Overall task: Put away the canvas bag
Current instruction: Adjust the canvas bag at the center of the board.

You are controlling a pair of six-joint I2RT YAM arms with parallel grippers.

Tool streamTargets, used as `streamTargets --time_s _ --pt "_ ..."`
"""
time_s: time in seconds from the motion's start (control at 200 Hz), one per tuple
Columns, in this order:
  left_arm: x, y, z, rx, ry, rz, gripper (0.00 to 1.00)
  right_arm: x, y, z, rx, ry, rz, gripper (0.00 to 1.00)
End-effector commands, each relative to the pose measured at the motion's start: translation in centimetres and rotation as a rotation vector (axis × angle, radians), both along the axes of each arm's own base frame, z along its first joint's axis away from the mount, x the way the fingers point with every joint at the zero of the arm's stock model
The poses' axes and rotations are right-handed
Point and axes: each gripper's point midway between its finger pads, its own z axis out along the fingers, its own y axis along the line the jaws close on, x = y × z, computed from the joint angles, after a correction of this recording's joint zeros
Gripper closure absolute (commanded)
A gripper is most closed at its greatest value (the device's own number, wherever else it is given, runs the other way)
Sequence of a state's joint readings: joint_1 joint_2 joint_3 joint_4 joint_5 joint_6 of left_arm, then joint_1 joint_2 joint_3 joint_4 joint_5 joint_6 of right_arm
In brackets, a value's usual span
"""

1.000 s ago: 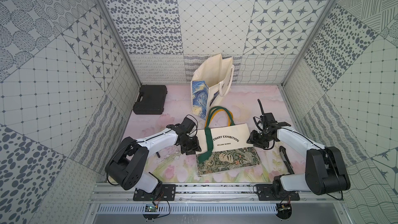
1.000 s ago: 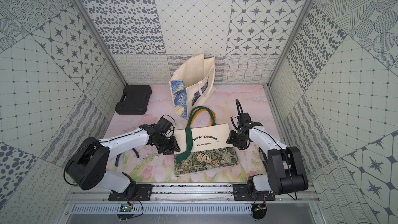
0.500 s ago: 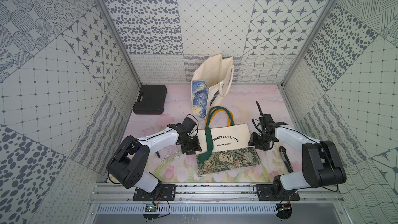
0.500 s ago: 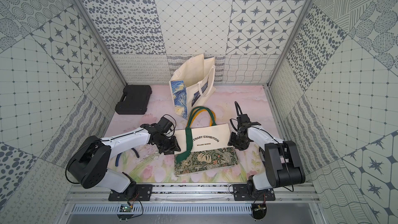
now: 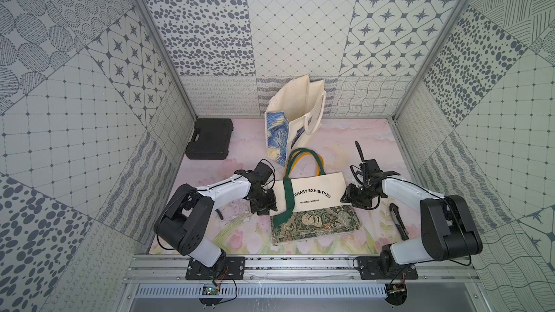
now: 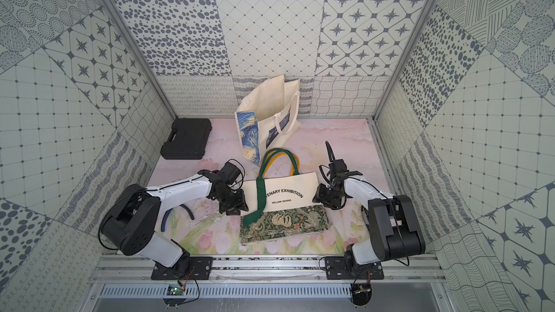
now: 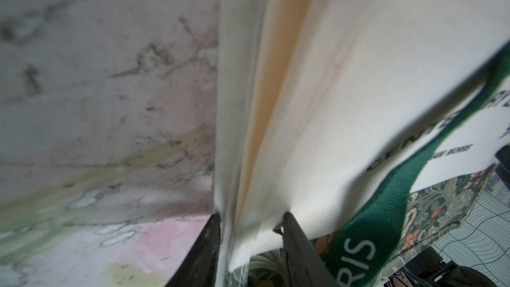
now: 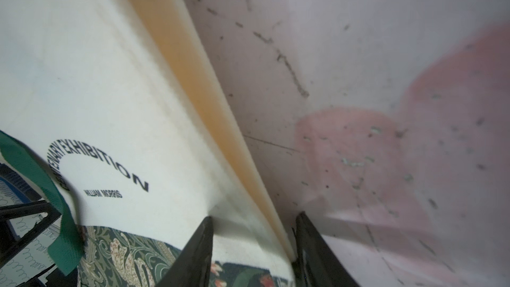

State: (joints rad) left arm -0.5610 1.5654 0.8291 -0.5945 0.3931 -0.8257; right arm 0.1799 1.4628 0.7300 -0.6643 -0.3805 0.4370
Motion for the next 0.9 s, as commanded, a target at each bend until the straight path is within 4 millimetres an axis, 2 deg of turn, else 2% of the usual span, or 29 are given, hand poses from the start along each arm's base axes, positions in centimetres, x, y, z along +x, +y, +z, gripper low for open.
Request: streamTargets --time_s 0.0,0.15,0.3,0.705,0.81,0.896 --pt "-0.1 0.9 -0.8 0.050 0.017 -0.011 0.62 -0.9 1.8 -0.1 0.066 0.036 0.042 0.51" --pt "0.8 1.5 -0.9 0.043 0.007 0.003 0.63 -1.6 4.0 0.4 0.100 0.048 0.094 0.51" --pt "2.2 2.3 -0.1 0.057 -0.026 -0.006 0.63 -2.0 5.8 0.6 0.095 0.050 0.134 0.51" --pt "3.1 2.7 0.5 0.041 -0.046 -0.008 0.64 -2.3 6.4 1.4 0.101 0.043 0.134 0.51" --pt "3.1 2.8 0.9 0.037 -0.052 -0.008 0.64 -2.2 6.1 1.5 0.083 0.037 0.133 0.51" --pt "3.1 3.1 1.6 0.047 -0.073 -0.019 0.64 -1.8 5.2 2.0 0.038 0.015 0.123 0.50"
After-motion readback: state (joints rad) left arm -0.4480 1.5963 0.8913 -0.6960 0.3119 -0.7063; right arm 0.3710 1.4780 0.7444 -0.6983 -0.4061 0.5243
